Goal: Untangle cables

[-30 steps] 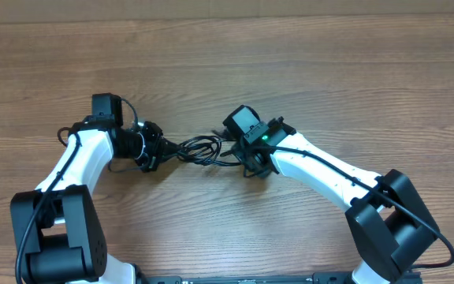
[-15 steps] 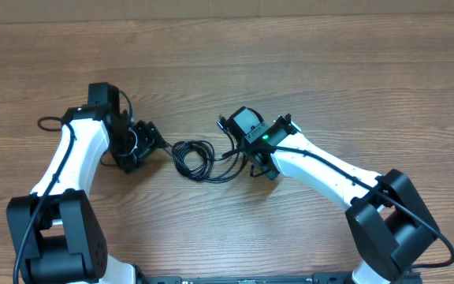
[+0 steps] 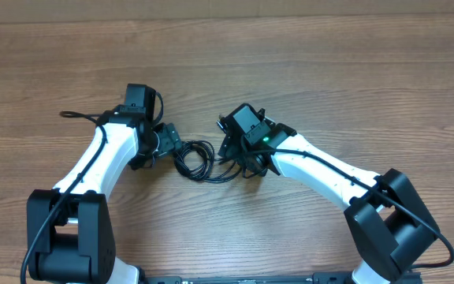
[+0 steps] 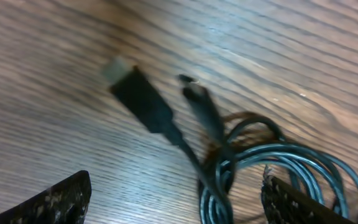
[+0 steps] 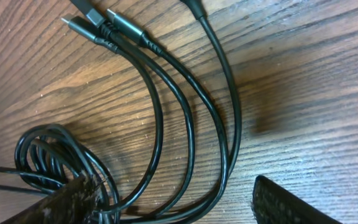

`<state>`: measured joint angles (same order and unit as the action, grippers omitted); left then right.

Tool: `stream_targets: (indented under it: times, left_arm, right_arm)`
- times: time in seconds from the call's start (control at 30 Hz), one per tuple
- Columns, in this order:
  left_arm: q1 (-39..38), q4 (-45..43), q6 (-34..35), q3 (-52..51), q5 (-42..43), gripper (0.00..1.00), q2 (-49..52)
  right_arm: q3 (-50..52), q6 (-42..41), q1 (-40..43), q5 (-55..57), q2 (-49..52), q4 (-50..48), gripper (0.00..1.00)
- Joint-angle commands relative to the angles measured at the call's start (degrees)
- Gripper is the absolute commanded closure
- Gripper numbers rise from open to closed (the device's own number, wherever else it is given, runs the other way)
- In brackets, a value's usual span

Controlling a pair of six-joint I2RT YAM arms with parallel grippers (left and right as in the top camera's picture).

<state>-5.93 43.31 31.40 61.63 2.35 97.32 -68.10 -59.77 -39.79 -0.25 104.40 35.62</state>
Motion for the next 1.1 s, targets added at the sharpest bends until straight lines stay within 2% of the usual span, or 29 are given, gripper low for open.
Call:
stream_targets:
  times: [0.0,0.07,0.1,0.2,0.23,0.27,0.37,0.4,0.47,0.57,0.67,0.8,0.83,0.9,0.97,1.03,1.07]
  left_arm:
    - [-0.52,-2.78,4.04,-2.82,-2.58,0.14,0.09]
    - [-0.5,-9.05,5.49,-4.55,-2.69,0.24,1.46]
    - [-0.5,-12.11,5.9,-4.61,-2.47,0.38,2.14]
    - [-0.46,-15.74,5.84,-4.37,-2.38,0.64,2.14]
    - [-0.46,-16.5,5.73,-4.26,-2.36,0.76,2.14]
    - [-0.46,-17.0,5.38,-4.07,-2.29,0.93,2.14]
    - [-0.46,-17.25,1.73,-3.98,-0.63,0.96,2.14]
    - [-0.46,-18.88,-6.73,-3.96,3.63,0.96,2.14]
    - [-0.46,-19.52,-13.14,-3.15,8.02,0.96,1.99]
    - [-0.44,-19.19,-25.24,-1.05,19.82,0.96,0.55]
    - [-0.44,-19.12,-31.87,0.96,29.42,0.96,-2.47]
    - [-0.46,-18.84,-36.13,1.6,33.77,0.96,-7.58]
    - [-0.46,-18.34,-37.22,1.6,33.83,0.96,-9.44]
    - [-0.46,-17.62,-37.79,1.6,34.1,0.96,-13.16]
    - [-0.46,-17.49,-37.64,1.6,36.3,0.96,-15.47]
    - [-0.46,-16.65,-36.06,1.6,36.39,0.96,-16.22]
    - [-0.46,-15.87,-34.95,1.57,35.06,0.96,-16.04]
  right_arm:
    - [0.39,4.55,-0.04,-1.2,-1.42,-2.73,0.21]
    - [0.39,6.34,-0.26,-1.16,-1.42,-4.28,0.2]
    - [0.39,6.88,-0.33,-1.16,-1.42,-4.52,0.2]
    - [0.39,9.33,-0.37,-1.07,-1.42,-5.05,0.19]
    - [0.42,9.31,-0.37,-0.83,-1.42,-5.14,0.18]
    - [0.57,9.29,-0.37,-0.72,-1.42,-5.55,0.18]
    - [0.63,9.27,-0.35,1.7,-1.42,-5.75,0.22]
    - [0.63,9.27,-0.35,4.31,-1.42,-5.29,0.23]
    - [0.63,9.27,-0.17,6.1,-1.42,-4.0,0.2]
    - [0.63,9.27,0.39,6.21,-1.42,-3.04,0.2]
    - [0.63,11.52,2.91,1.49,-1.42,-3.56,0.17]
    - [0.63,26.01,7.56,-20.04,-1.42,-8.63,0.16]
    - [0.63,31.12,9.66,-28.61,-1.42,-9.99,0.16]
    - [0.63,34.71,12.13,-36.15,-1.42,-10.88,0.2]
    - [0.63,34.77,14.08,-40.35,-1.42,-11.72,0.23]
    - [0.63,34.77,14.82,-40.74,-1.42,-11.96,0.3]
    - [0.63,34.75,14.95,-40.26,-1.42,-11.63,0.3]
